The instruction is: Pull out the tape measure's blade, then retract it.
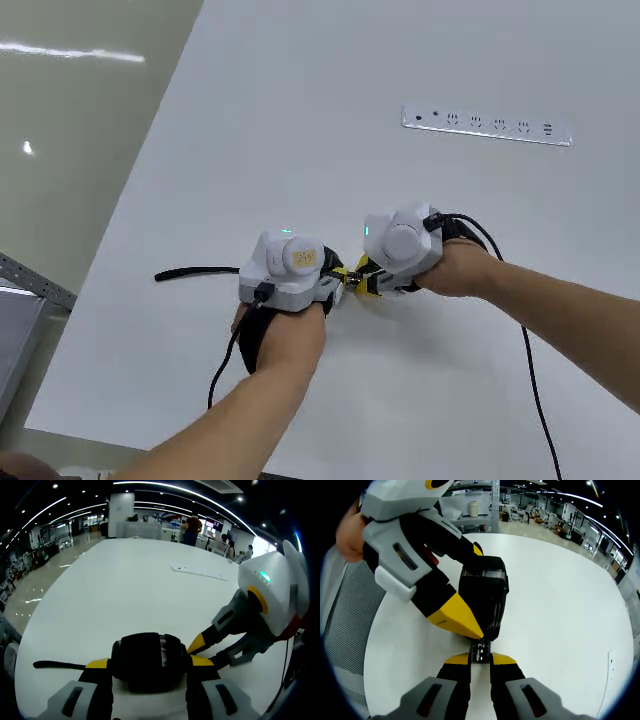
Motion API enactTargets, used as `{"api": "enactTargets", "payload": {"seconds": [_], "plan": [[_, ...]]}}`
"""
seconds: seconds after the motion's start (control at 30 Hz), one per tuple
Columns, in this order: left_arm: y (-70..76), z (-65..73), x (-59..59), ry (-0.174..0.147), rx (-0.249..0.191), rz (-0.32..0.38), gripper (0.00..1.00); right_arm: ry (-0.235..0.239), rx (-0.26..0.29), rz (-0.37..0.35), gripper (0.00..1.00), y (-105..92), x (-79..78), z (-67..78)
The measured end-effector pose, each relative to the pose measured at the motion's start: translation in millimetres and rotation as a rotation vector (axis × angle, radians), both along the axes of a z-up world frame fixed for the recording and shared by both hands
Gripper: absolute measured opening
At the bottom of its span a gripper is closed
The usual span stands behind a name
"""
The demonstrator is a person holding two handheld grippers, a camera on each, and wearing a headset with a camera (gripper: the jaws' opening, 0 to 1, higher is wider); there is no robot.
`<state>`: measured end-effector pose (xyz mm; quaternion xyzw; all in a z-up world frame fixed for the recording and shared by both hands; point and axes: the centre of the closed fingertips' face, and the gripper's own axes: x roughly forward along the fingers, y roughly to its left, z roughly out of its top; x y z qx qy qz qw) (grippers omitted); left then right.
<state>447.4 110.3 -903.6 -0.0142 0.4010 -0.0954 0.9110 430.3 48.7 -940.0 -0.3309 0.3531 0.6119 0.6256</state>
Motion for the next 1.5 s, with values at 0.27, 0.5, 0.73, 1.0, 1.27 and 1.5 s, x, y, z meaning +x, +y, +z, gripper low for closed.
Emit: {"api": "enactTargets", "payload": {"seconds": [0.27,0.5,0.73,1.0,1.27,1.5], "plan": [[-0.2,0.2,0.7,-0.003,-0.001,-0.004,0.55,-0.01,0.012,0.002,0.14,3.3,1.1,-0.3],[-0.2,0.2,0.5,-0.001,-0.004,-0.005,0.55,-0.014,0.015,0.008,0.14,7.5,1.2,-0.6],[0.0,0.3,0.7,0.0,-0.005,-0.005,0.55,-0.015,0.016,0.013,0.14,9.8,1.2,-0.6],[0.3,0.6,0.6,0.001,-0.006,-0.005,0.55,-0.022,0.015,0.026,0.14,12.1,1.0,-1.0],[0.6,0.4,0.2,0.004,-0.009,-0.005,0.55,-0.033,0.013,0.041,0.14,14.4,0.7,-0.8],[0.6,0.2,0.1,0.004,-0.011,-0.004,0.55,-0.033,0.016,0.042,0.14,14.6,1.3,-0.6]]}}
